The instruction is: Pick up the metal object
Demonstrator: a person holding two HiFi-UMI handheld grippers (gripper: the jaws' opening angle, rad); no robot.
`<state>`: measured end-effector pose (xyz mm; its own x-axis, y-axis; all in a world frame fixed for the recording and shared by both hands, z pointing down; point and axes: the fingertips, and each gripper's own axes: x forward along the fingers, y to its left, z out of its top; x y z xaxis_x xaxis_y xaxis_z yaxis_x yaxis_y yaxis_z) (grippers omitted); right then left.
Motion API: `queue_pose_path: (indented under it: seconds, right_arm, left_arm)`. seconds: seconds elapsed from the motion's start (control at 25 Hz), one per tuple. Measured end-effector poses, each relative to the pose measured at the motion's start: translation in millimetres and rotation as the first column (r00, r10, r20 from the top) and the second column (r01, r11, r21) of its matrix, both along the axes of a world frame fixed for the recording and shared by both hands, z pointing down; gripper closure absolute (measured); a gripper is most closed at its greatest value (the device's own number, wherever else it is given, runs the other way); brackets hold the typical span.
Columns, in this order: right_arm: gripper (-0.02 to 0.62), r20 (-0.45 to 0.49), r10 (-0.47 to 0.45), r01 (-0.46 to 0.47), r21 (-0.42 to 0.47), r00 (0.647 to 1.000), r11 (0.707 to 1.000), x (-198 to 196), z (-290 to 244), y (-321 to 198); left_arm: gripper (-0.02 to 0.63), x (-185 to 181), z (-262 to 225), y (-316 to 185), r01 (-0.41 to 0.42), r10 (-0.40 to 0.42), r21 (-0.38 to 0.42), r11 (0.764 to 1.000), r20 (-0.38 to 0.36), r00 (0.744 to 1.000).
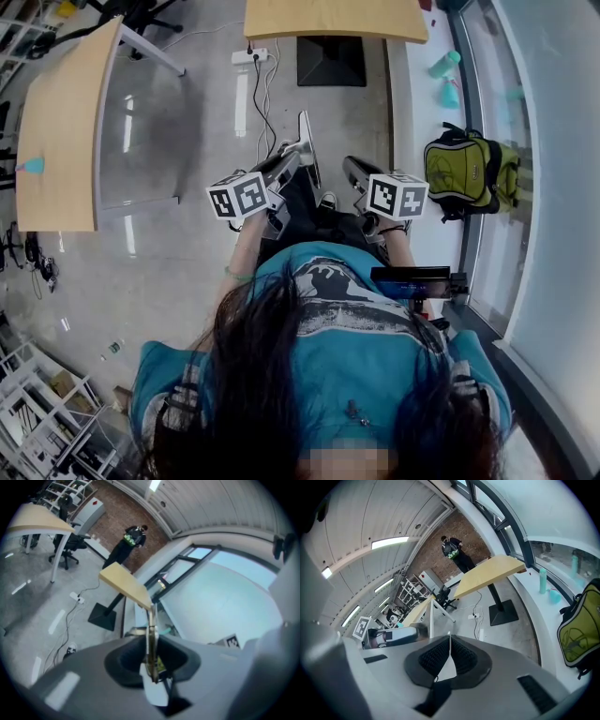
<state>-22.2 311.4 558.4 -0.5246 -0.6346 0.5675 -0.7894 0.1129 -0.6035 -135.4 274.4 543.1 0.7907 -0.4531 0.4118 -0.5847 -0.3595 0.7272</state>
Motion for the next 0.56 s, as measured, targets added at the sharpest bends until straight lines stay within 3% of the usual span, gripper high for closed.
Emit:
queue_pose_path:
  seconds: [0.32, 0.56]
  right_arm:
    - [0.577, 0.000, 0.006, -0.006, 0.012, 1.000, 1.000, -7.2, -9.4, -0.4]
    - [0.577, 0.008, 0.017, -0.018, 0.017, 1.000, 1.000, 5.3, -5.5, 3.9]
  left_arm:
    - [0.528, -12.0, -6.2, 1.4, 0.006, -0.006, 0.003, 1.000, 0.009, 1.000]
    - [0.528, -1.4, -4.5, 4.6, 0.002, -0.003, 0.018, 1.000, 0.013, 1.000]
